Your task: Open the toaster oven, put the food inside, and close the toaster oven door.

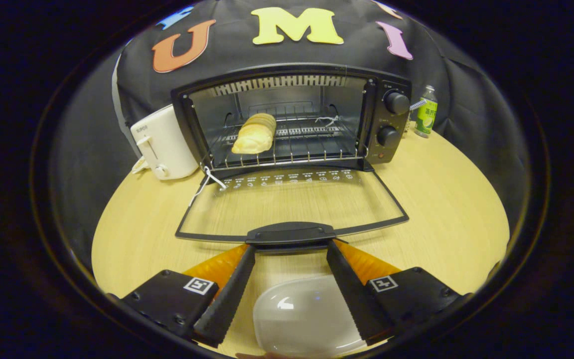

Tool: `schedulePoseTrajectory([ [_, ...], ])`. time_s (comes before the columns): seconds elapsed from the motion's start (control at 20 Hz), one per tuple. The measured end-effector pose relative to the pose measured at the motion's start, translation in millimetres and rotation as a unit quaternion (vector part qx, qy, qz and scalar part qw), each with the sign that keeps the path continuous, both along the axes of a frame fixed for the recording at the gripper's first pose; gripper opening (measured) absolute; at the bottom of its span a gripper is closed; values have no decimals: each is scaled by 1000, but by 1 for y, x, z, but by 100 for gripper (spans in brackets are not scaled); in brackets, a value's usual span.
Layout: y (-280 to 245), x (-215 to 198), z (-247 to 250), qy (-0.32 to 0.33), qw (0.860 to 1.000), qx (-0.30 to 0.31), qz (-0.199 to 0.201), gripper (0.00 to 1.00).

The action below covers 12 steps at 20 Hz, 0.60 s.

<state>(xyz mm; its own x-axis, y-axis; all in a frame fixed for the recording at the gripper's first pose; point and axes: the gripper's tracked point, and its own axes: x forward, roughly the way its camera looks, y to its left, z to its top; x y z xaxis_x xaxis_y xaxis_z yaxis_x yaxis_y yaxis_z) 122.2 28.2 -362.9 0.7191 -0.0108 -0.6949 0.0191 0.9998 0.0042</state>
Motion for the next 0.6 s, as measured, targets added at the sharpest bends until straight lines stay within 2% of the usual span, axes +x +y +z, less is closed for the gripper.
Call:
schedulePoseTrajectory([
  [0.35,6,2,35,-62,998,-15,5,98],
  [0.6,10,24,76,-119,993,-10,9,98],
])
